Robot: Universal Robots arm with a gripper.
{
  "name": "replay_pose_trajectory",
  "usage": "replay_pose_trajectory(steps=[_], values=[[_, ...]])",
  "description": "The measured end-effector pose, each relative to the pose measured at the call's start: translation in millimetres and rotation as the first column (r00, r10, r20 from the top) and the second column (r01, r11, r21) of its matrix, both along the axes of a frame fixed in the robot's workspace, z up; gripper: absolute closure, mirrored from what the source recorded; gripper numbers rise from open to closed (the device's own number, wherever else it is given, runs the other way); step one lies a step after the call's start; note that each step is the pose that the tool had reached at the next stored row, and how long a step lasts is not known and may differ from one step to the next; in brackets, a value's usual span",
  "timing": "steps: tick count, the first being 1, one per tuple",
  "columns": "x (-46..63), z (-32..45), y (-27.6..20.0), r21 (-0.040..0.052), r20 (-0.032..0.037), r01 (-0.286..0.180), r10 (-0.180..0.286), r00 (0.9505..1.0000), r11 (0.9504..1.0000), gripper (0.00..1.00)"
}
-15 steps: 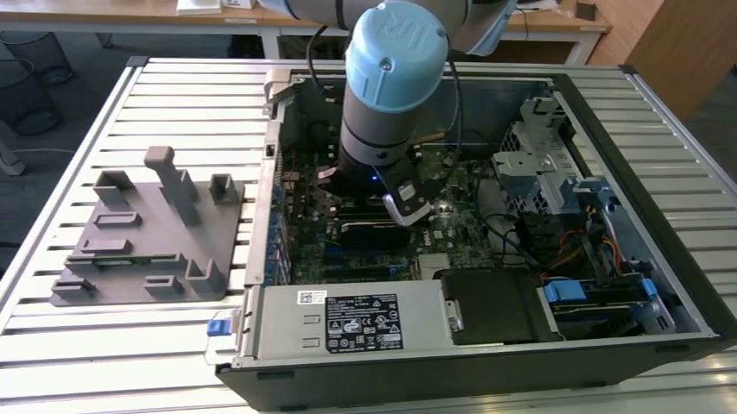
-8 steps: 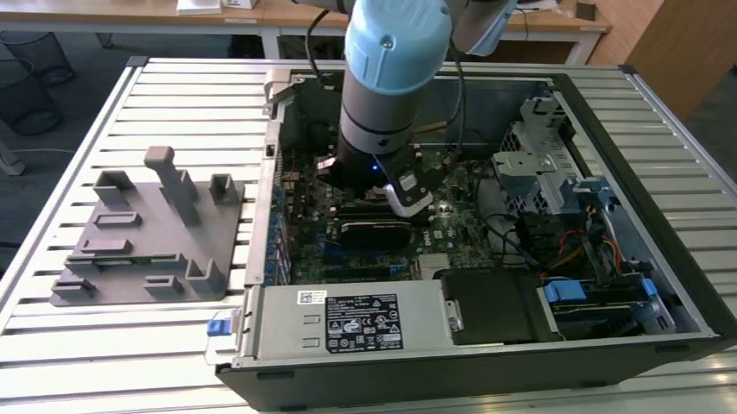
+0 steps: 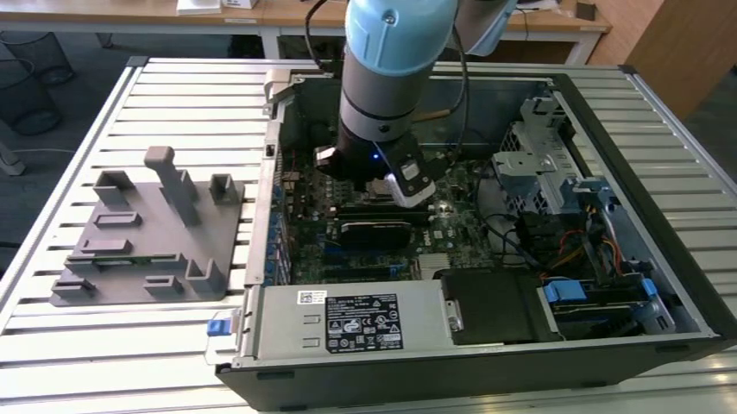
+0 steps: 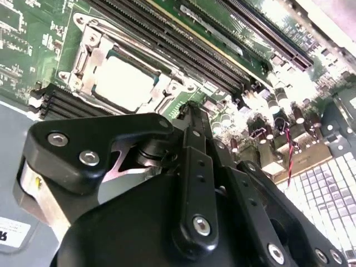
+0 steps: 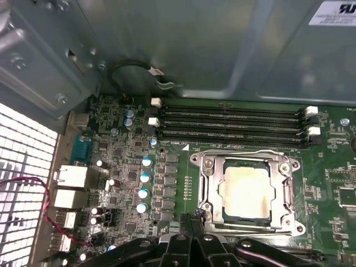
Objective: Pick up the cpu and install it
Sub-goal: 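Install the second cpu locking lever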
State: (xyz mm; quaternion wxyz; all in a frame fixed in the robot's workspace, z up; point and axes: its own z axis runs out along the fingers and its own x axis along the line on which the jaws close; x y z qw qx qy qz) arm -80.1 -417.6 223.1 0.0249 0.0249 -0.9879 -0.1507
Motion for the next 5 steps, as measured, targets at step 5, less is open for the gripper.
replay_pose_trajectory(steps=[5], values=[[0.0,3.6,0.0,0.0,-0.0004,0.0,0.0,1.0,1.0,0.89]])
